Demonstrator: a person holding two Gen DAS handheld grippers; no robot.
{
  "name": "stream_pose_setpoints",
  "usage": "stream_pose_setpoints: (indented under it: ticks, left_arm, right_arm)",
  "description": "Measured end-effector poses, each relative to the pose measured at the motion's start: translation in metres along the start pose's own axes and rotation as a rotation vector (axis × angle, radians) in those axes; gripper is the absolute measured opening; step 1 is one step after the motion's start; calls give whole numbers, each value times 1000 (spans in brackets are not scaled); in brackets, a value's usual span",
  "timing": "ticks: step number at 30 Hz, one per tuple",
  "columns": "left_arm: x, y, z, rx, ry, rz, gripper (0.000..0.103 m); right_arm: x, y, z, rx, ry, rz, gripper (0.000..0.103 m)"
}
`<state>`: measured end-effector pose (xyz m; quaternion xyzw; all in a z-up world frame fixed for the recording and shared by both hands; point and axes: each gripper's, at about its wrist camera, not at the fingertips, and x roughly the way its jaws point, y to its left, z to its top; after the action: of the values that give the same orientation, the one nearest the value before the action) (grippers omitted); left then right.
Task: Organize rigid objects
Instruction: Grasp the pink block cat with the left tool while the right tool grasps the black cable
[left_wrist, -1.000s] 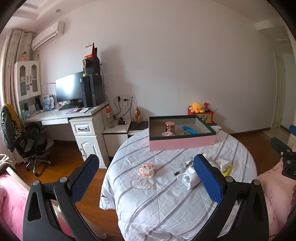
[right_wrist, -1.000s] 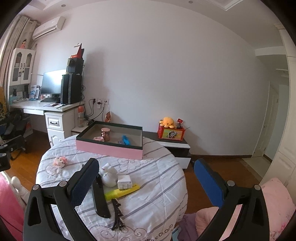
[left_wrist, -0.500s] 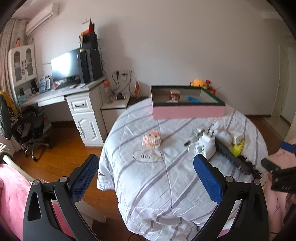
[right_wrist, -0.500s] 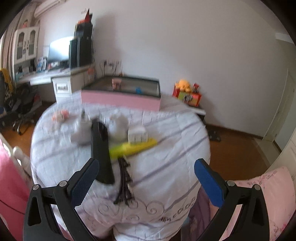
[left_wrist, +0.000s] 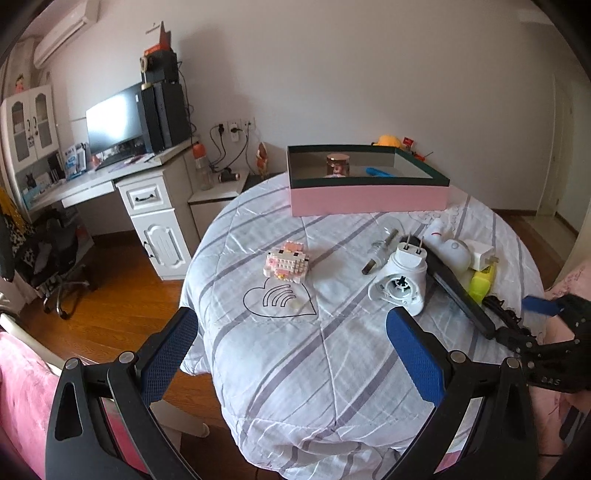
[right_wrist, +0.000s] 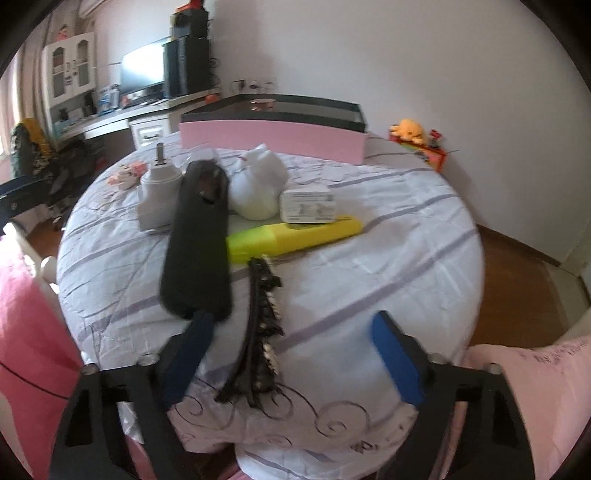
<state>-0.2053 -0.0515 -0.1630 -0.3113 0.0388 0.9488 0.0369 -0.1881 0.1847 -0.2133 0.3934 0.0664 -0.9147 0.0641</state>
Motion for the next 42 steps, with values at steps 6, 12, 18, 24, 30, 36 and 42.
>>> stream_pose_setpoints:
  ticks: [6,12,18,24,30,36,42]
  left_arm:
    - [14,6,1,-11,27,18,103]
    - [37,28,8,-80,51,50,103]
    - [81,29,22,-79,90,68,103]
    - [127,20,29,-13,145,69,103]
    - [144,20,30,1,138,49,93]
    - [144,14,34,13,128,-37,44]
    - [130,9,35,16,110,-53,44]
  right_arm:
    - [1,-16,7,-2,-3,-14,19]
    - [11,-46,17,70,-12,-69,19]
    - [30,-63,33,105,-12,-80,19]
    - [45,-73,46,115,-13,-74,19]
    - [53,-79,50,138,-26,-54,20]
    - [55,-78,50,138,-35,-64,20]
    - [53,-81,51,139,-32,-58,19]
